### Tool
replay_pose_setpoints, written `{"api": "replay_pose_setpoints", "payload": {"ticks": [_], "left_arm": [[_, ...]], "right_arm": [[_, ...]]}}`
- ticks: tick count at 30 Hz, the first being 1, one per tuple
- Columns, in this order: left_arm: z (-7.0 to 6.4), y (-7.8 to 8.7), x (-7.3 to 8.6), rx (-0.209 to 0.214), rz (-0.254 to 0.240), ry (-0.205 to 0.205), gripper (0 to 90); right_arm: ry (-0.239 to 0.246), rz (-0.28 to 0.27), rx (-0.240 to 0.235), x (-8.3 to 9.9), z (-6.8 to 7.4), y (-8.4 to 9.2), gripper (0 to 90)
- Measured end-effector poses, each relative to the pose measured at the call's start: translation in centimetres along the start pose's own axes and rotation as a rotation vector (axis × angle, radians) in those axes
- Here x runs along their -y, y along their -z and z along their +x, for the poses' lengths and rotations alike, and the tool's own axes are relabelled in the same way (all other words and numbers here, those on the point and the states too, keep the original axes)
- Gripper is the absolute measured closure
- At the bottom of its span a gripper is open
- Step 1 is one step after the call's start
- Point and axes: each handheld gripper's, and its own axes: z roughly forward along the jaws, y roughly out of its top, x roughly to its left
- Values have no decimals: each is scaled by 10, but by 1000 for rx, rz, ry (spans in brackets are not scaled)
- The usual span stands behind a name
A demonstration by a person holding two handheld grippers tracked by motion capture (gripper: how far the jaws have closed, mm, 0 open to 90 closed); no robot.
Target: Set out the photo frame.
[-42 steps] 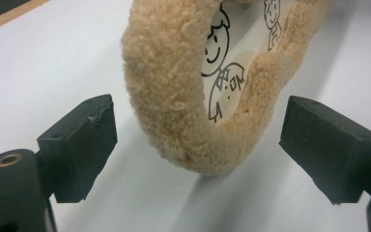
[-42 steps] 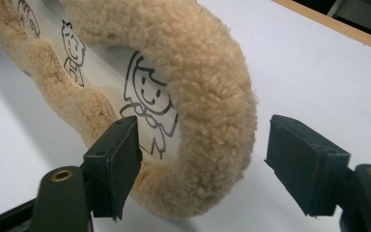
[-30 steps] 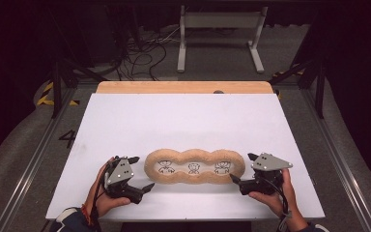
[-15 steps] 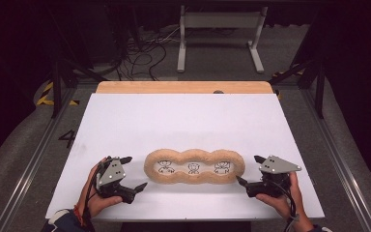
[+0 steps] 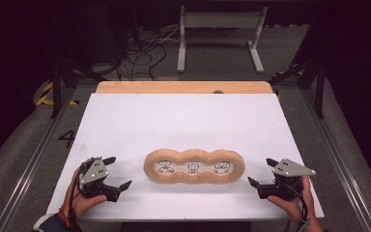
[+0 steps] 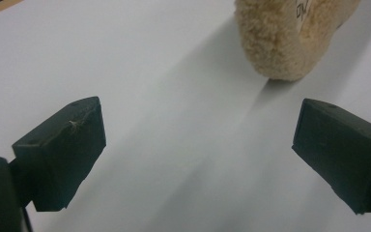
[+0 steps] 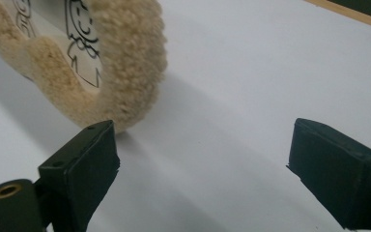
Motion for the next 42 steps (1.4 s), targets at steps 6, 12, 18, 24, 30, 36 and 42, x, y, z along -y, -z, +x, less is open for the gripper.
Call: {"api": "replay_pose_setpoints", "payload": {"ticks": [6, 12, 18, 24, 30, 36, 42], "left_arm": [[12, 6, 14, -12, 19, 13, 51], [27, 17, 29, -33, 11, 66, 46], [33, 24, 40, -47, 14, 114, 44], [31, 26, 40, -58, -2, 125, 43], [29, 25, 41, -40, -2, 118, 44], [26, 26, 36, -49, -12, 88, 44], [25, 26, 36, -59, -4, 97, 44]], "right_arm": [[-15, 17, 35, 11, -10, 0, 102], [-50, 8, 70, 30, -26, 0, 105], [-108, -17, 103, 40, -40, 4, 105], [-132, -30, 114, 44, -44, 6, 99], [-122, -14, 112, 43, -41, 3, 93], [-106, -7, 115, 42, -37, 2, 96], [-105, -8, 114, 42, -37, 3, 96]]}}
